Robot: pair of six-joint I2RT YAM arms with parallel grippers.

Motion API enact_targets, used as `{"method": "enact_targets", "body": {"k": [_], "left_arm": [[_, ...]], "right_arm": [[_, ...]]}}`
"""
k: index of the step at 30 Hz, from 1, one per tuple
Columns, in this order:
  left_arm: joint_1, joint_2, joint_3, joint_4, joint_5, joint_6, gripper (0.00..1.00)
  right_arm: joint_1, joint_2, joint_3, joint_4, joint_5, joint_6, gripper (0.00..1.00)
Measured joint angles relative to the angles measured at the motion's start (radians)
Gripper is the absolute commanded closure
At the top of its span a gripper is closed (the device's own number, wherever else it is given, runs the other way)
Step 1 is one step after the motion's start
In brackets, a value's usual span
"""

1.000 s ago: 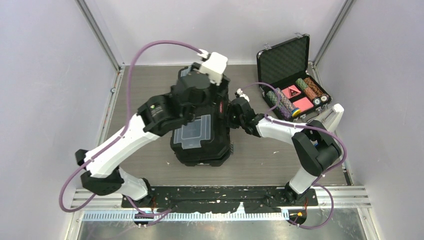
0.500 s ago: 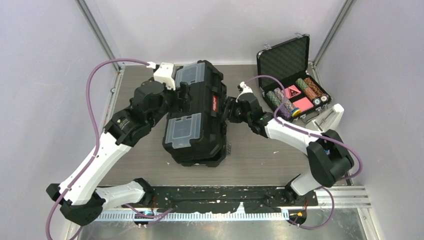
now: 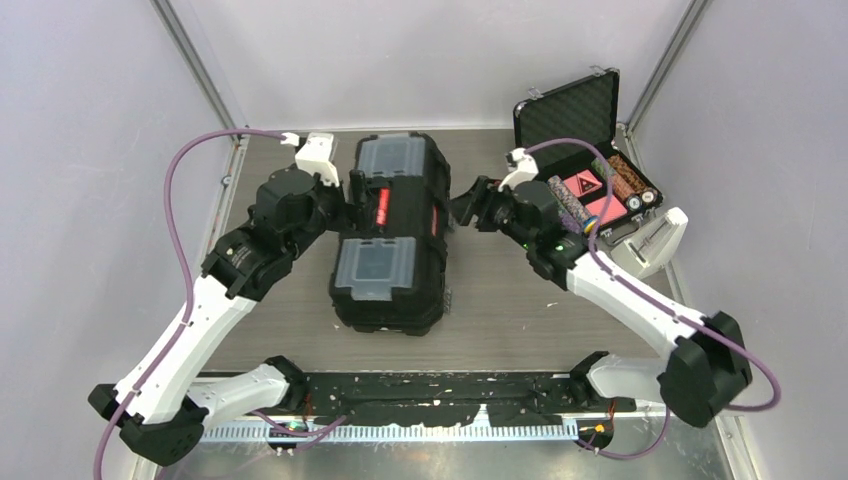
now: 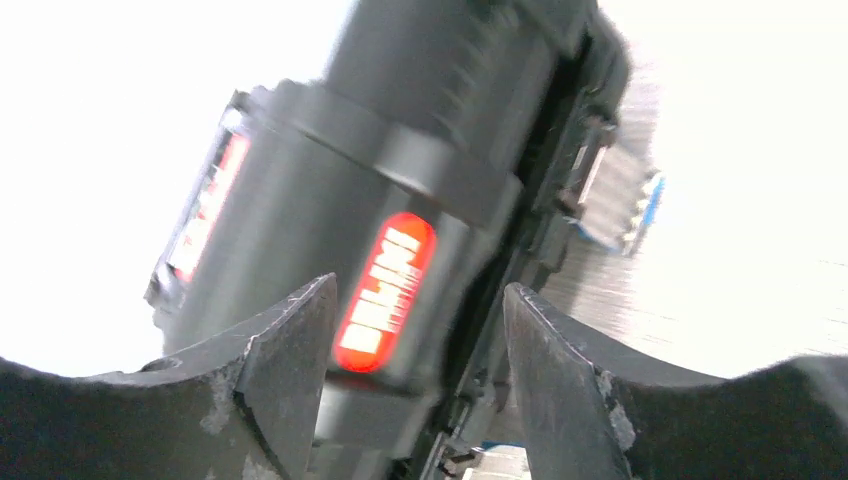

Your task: Pack the tool kit

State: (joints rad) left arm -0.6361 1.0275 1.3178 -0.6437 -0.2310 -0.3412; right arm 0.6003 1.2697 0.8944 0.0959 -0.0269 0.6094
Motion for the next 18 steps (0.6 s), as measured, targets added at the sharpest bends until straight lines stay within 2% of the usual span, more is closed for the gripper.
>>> {"method": "enact_targets", "body": {"k": [5,9,14,18], "left_arm": [[0.004,-0.003,0.000,-0.002,0.010,0.007,0.16],[0.003,0.025,0.000,-0.003,0.024,0.012,0.10],[0.006,0.118,0.002,-0.011,0.014,0.032,0.01],[0.030,0.186,0.002,-0.023,-0.005,0.043,0.00]], "right_arm": [[-0.051,-0.142,-0.045,-0.026,0.084,-0.047,0.26],[-0.063,-0.193,-0.078,-0.042,0.099,-0.082,0.23],[-0.063,-0.189,-0.100,-0.039,0.011,-0.112,0.22],[-0.049,-0.156,-0.106,0.005,-0.111,-0.124,0.22]]}}
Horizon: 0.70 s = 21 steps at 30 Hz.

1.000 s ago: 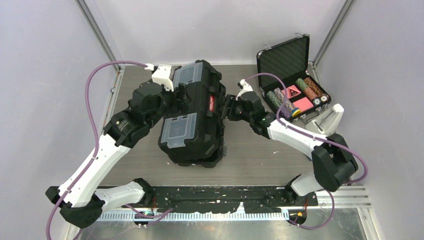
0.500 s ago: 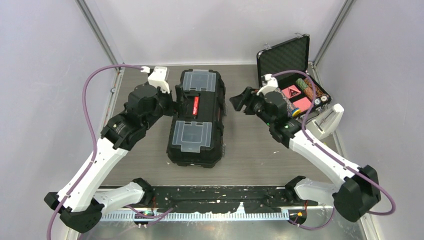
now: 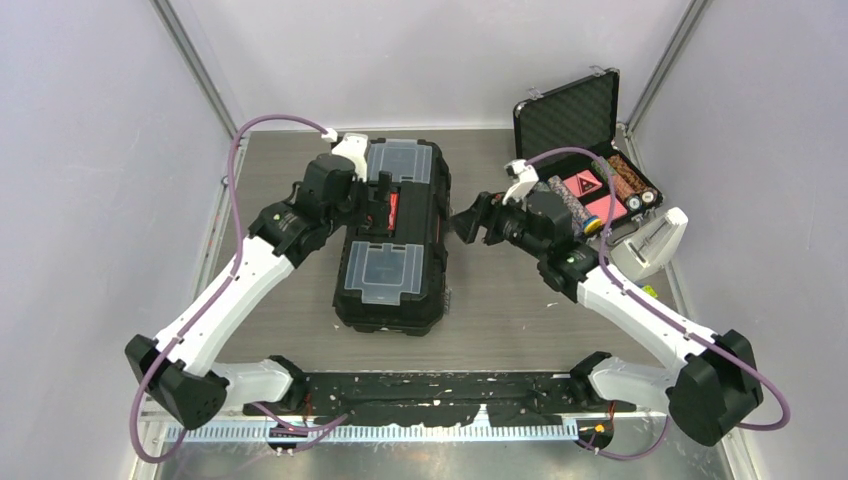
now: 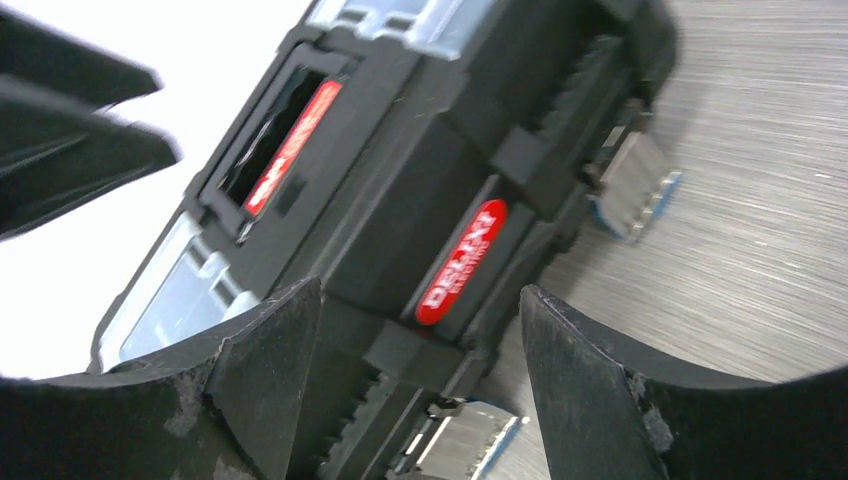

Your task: Pack the tool kit

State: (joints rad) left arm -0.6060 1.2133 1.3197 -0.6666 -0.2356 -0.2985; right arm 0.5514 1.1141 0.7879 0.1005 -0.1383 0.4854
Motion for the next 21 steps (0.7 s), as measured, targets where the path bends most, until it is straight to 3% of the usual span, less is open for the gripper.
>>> {"method": "enact_targets", "body": {"k": [9,21], "left_arm": [[0.089,0.075,-0.035,0.006,-0.023,0.017,0.03],[0.129,0.120,-0.090,0.039,0.005,0.033,0.05]], "right_arm": [[0.128,0.111,0.003,0.094,-0.214,-0.063,0.20],[0.274,0.196,0.058,0.097,-0.126,-0.153,0.20]]}}
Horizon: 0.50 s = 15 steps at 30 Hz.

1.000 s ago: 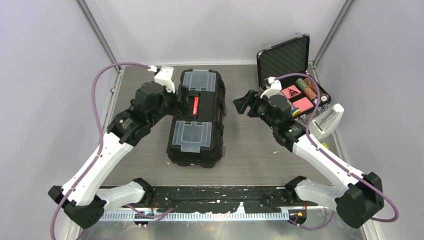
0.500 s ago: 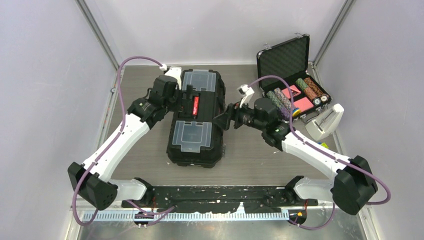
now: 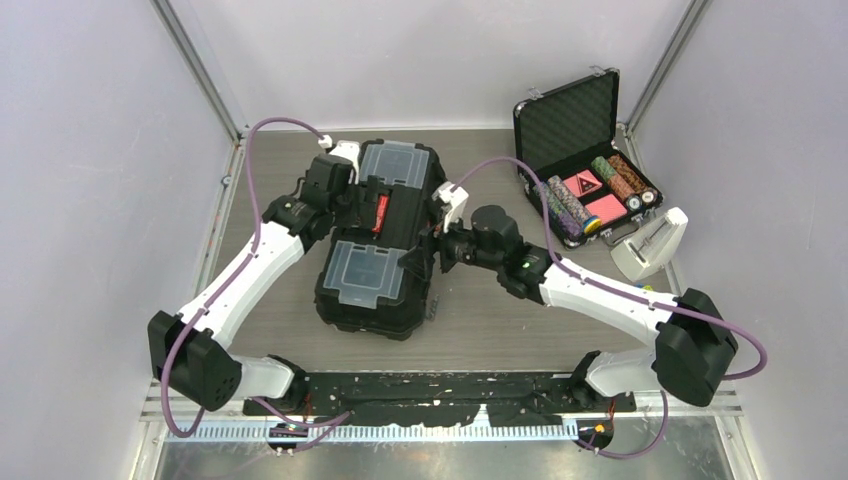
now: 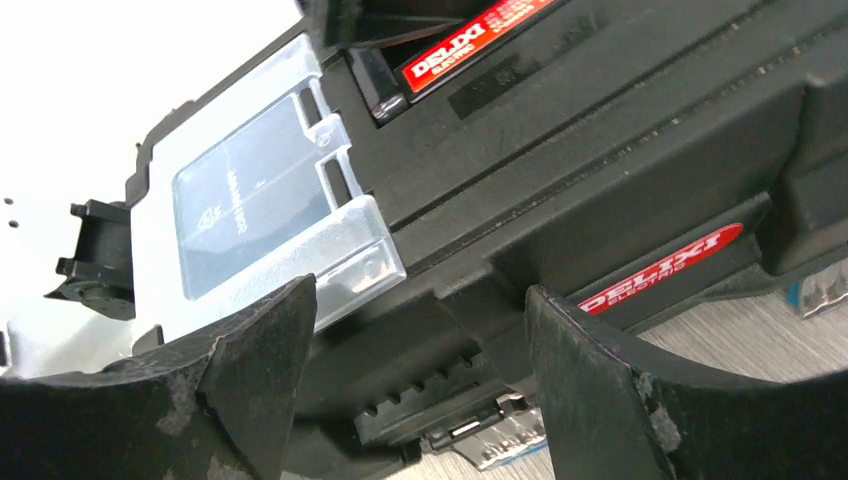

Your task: Pack the tool kit

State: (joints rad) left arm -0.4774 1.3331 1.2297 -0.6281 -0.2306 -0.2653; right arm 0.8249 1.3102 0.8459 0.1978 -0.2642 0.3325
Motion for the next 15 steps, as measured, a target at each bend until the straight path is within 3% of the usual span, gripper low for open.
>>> {"method": "enact_targets", "body": {"k": [11,15], "left_arm": [[0.017,0.001,0.019,0.040,-0.017,0.039,0.04],[-0.001,-0.007,0.045,0.050,0.020,0.057,0.03]], "right_arm": [[0.130,0.006,0.098,-0.146,0.032,-0.175,0.17],[0.107,-0.082,0.067,-0.178,0.029,-0.192,0.07]]}}
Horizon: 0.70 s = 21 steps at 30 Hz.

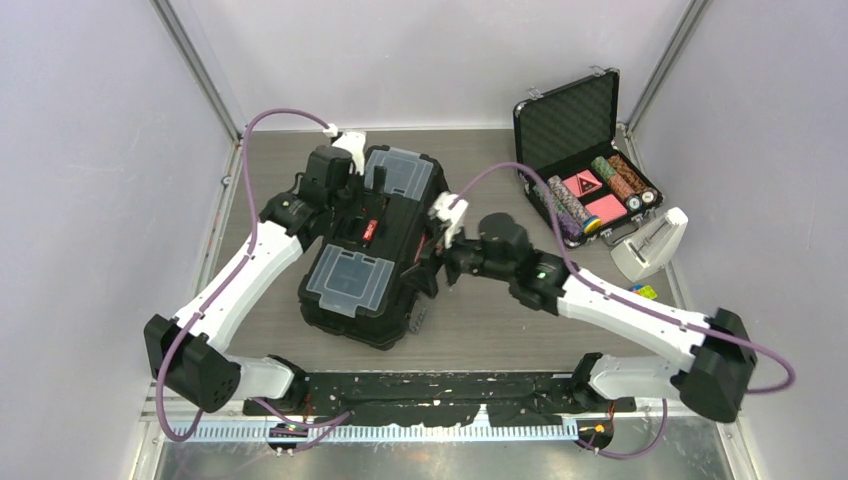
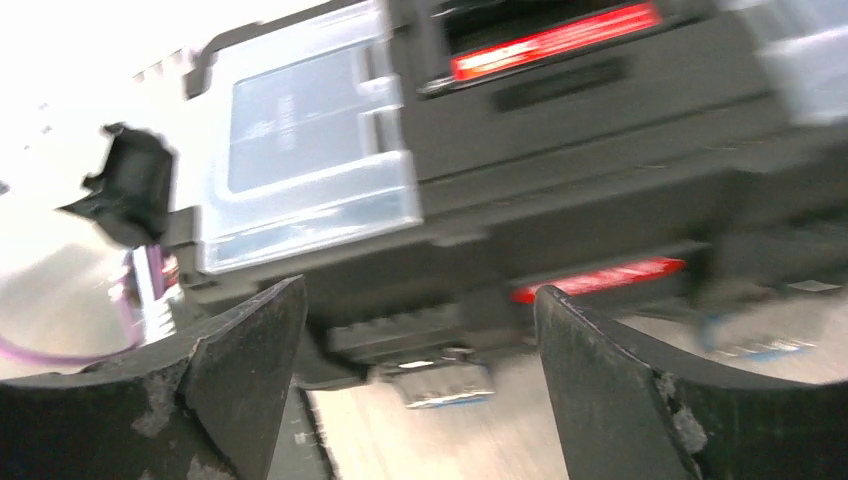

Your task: Pack the tool kit

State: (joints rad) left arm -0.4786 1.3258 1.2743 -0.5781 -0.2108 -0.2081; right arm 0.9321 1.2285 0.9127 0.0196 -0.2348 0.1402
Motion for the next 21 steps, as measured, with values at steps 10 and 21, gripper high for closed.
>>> {"method": "enact_targets", "body": {"k": [10,21], "left_arm": [[-0.021,0.059,0.143,0.054,0.151,0.010,0.04],[-0.135,-0.089,-0.066,0.035,0.180,-0.023,0.04]], "right_arm": [[-0.401,-0.108,-0.219,0.231,0.002,0.137,0.03],[-0.544,0.295,-0.220,0.635,-0.126,0.382,0.02]]}}
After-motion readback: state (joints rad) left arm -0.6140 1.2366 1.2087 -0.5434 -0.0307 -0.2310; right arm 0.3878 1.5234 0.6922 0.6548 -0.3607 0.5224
